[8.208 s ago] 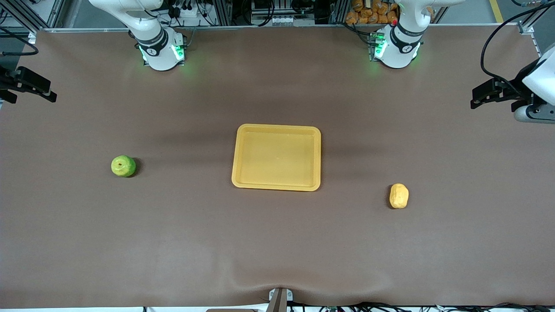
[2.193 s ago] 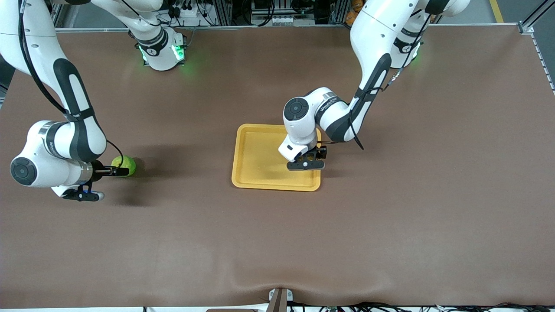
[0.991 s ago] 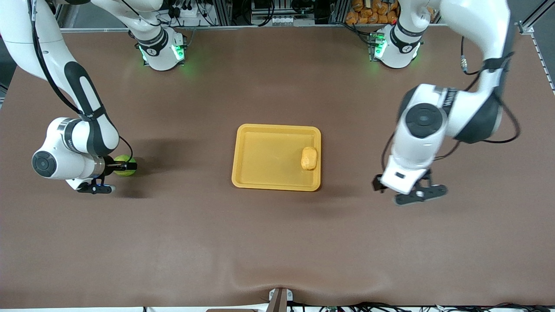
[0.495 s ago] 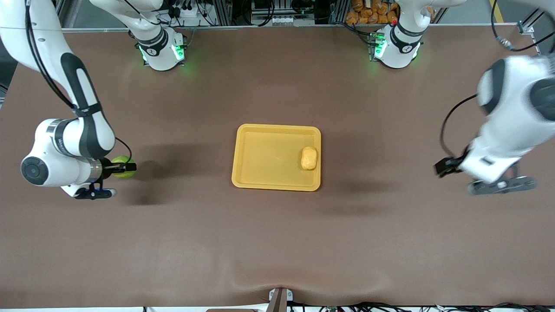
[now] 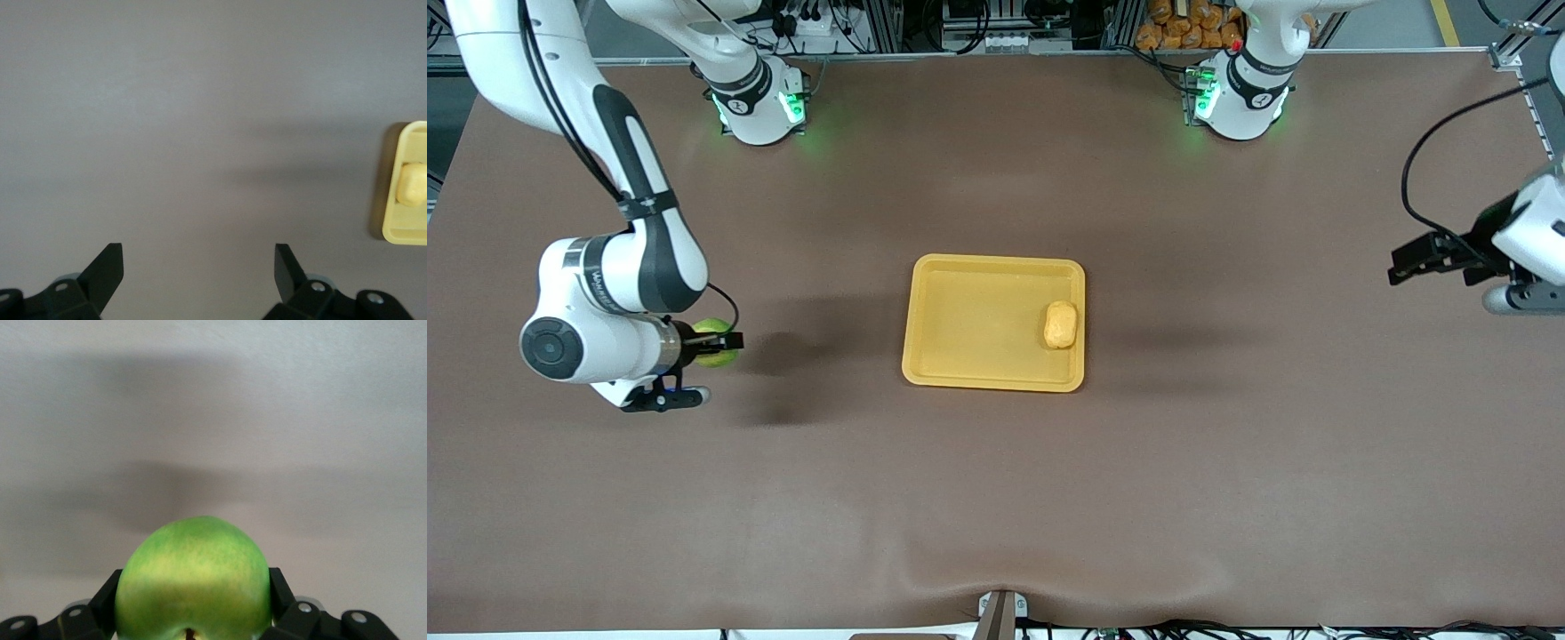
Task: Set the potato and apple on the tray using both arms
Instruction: 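Lift the green apple with the right gripper and carry it over the tray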
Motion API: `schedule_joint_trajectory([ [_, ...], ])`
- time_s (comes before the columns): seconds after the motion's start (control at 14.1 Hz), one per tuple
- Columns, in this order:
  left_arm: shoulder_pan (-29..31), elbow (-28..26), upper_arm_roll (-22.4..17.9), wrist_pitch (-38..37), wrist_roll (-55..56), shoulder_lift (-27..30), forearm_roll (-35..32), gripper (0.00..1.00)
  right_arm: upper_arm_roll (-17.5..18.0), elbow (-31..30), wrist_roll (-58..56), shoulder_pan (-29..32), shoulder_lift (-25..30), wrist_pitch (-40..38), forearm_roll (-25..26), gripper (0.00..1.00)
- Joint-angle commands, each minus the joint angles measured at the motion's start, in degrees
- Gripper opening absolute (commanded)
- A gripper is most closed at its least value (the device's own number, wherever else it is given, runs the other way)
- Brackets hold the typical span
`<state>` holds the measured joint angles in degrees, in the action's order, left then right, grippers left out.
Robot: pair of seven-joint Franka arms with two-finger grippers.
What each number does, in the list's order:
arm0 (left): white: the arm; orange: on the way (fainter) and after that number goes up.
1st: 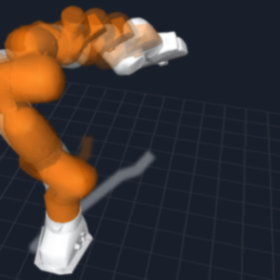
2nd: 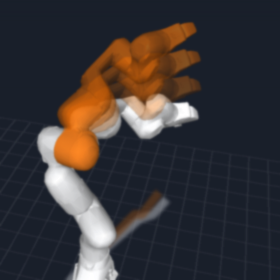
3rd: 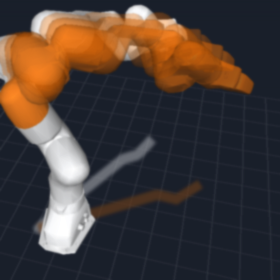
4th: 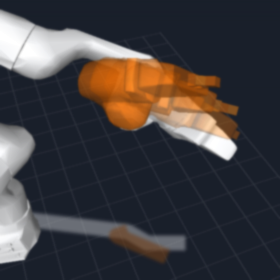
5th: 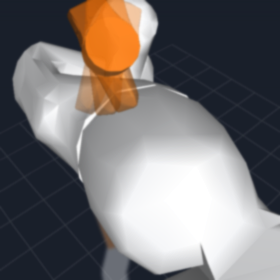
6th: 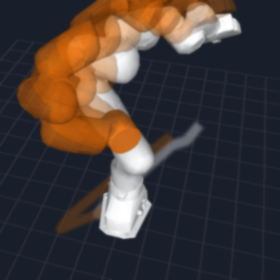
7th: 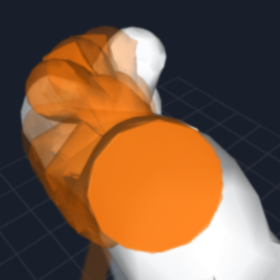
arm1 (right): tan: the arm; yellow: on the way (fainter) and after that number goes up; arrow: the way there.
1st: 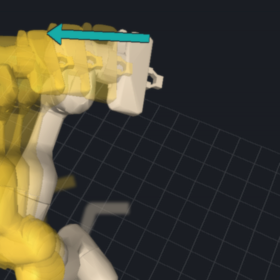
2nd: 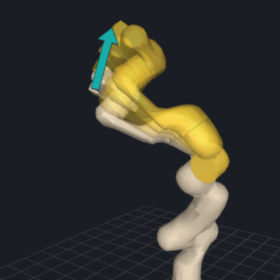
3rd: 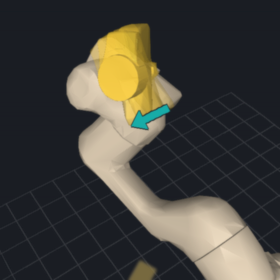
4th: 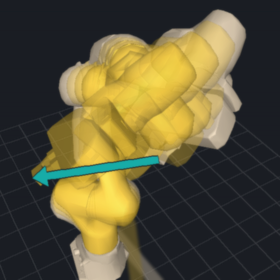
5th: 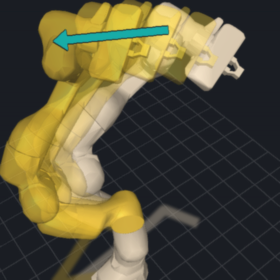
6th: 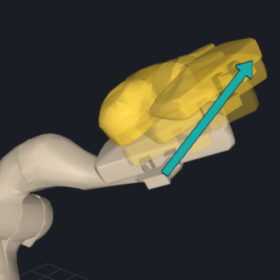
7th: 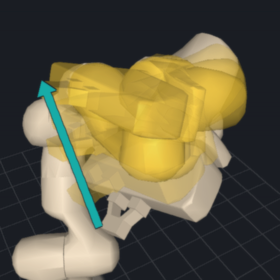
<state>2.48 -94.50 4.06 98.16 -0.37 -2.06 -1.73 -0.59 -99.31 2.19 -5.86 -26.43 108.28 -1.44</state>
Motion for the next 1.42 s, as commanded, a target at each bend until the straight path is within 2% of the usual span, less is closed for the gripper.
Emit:
schedule_joint_trajectory([
  [0.0,-0.2,-2.1,0.3,-1.8,0.2,3.7,0.9,1.00,-0.3,3.6,7.1,-4.6,0.5,-2.1,-0.6,0.00],
  [0.35,-1.0,-1.2,0.0,-5.6,-4.8,5.4,0.3,1.00,-0.4,6.1,9.5,-7.6,-0.5,-1.5,-8.6,0.00],
  [0.85,-1.0,-0.6,-0.1,-8.3,-6.0,5.5,-1.1,1.00,-0.4,10.6,21.8,-14.9,-4.6,-1.1,-8.9,0.00],
  [0.92,-0.9,-0.5,0.2,-8.3,-5.9,5.5,-2.6,1.00,-0.4,10.9,24.7,-16.4,-5.6,0.6,-9.3,0.00],
  [1.34,-1.2,2.1,0.2,-8.1,-6.7,4.1,-2.6,1.00,-0.4,11.0,33.6,-23.0,-11.6,8.6,-10.7,0.00],
])
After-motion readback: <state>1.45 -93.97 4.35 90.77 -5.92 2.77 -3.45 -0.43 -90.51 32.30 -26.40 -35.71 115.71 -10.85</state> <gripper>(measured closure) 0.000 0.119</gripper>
